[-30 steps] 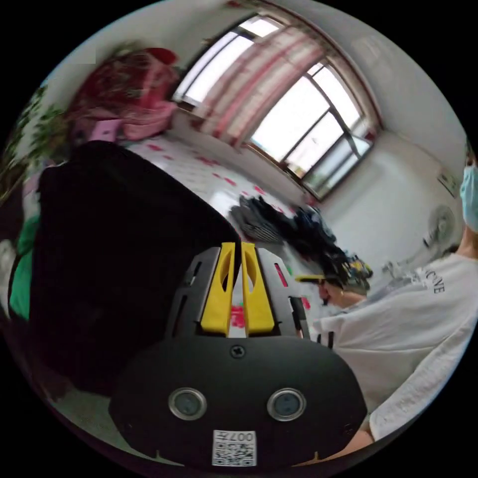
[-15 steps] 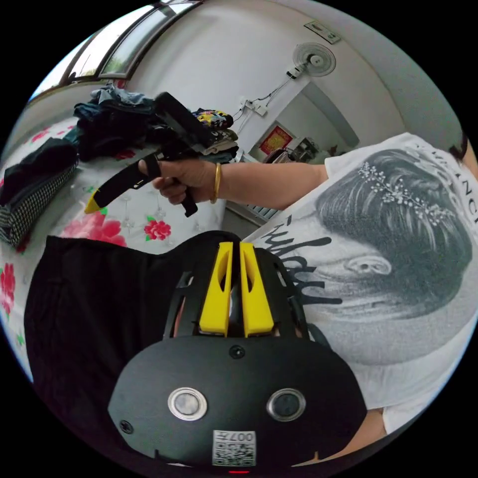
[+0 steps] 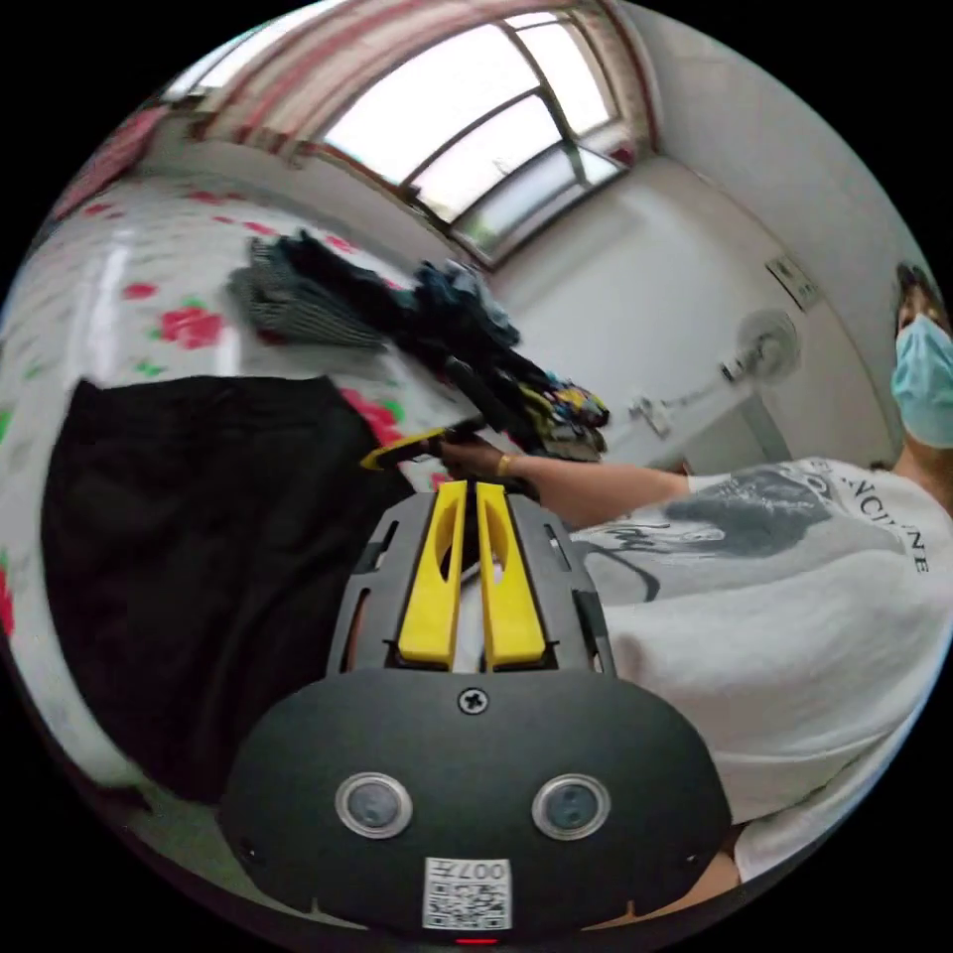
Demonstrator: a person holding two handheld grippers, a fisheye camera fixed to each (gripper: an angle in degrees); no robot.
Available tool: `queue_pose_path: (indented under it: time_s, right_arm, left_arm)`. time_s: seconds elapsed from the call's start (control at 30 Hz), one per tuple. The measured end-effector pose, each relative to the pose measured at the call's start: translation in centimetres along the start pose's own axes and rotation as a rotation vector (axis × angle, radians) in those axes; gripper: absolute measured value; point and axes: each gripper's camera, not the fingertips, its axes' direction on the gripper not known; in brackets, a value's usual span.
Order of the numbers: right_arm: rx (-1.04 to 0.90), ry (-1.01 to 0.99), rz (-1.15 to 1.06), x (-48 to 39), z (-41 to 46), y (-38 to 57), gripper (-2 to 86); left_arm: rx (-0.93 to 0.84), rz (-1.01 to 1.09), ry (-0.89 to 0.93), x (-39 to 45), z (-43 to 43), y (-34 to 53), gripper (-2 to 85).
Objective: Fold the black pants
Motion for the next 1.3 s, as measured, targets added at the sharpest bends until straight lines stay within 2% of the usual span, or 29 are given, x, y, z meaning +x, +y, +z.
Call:
queue_pose_path:
  time_s: [0.17, 0.27, 0.37, 0.53, 0.6, 0.67, 0.77, 0.9, 0.97, 1.07, 1.17, 1.23, 1.3]
  right_arm:
    - [-0.023, 0.214, -0.155, -3.2, 1.4, 1.0, 6.6]
    - [-0.026, 0.28, -0.257, -4.1, 1.0, 2.3, 3.1]
    - [0.023, 0.292, -0.287, -3.7, -0.5, 5.2, 1.5]
    - [0.07, 0.315, -0.204, -0.9, -2.3, 14.4, 1.0]
    - [0.056, 0.297, -0.131, 0.6, -2.6, 19.2, 1.8]
    - [0.055, 0.215, -0.082, 1.6, -3.5, 21.7, 2.8]
    - [0.177, 0.182, -0.025, 2.4, -6.7, 23.5, 5.3]
    - [0.342, 0.148, -0.101, 1.3, -11.0, 20.8, 9.4]
    - [0.331, 0.111, -0.164, 0.2, -11.2, 18.0, 10.7]
    - [0.252, 0.096, -0.306, -2.5, -9.7, 12.5, 12.0]
    - [0.134, 0.08, -0.425, -5.2, -7.2, 7.2, 12.5]
    - [0.046, 0.111, -0.469, -6.7, -5.4, 4.4, 12.6]
    - [-0.025, 0.173, -0.506, -8.4, -3.2, 2.0, 12.6]
  left_arm:
    - [0.259, -0.476, -0.509, -5.8, -9.0, 9.0, 6.3]
    - [0.247, -0.658, -0.679, -8.2, -10.1, 12.2, 8.9]
    - [0.165, -0.712, -0.74, -10.7, -8.2, 12.4, 10.7]
    - [-0.04, -0.655, -0.718, -14.6, -0.8, 8.3, 11.5]
    - [-0.113, -0.573, -0.82, -14.4, 2.5, 6.0, 10.8]
    - [-0.284, -0.45, -0.973, -14.0, 7.4, 3.0, 8.0]
    - [-0.433, -0.287, -1.123, -13.3, 12.5, 1.2, 4.7]
    - [-0.384, -0.307, -1.122, -14.0, 13.1, 1.4, 4.7]
    - [-0.271, -0.43, -1.022, -14.9, 11.0, 2.4, 5.5]
    - [-0.082, -0.58, -0.882, -15.1, 7.1, 4.8, 7.4]
    - [0.105, -0.651, -0.867, -14.0, 3.8, 8.0, 8.6]
    - [0.133, -0.648, -0.931, -13.6, 3.1, 9.5, 9.1]
    - [0.079, -0.677, -0.986, -14.3, 3.3, 10.5, 9.7]
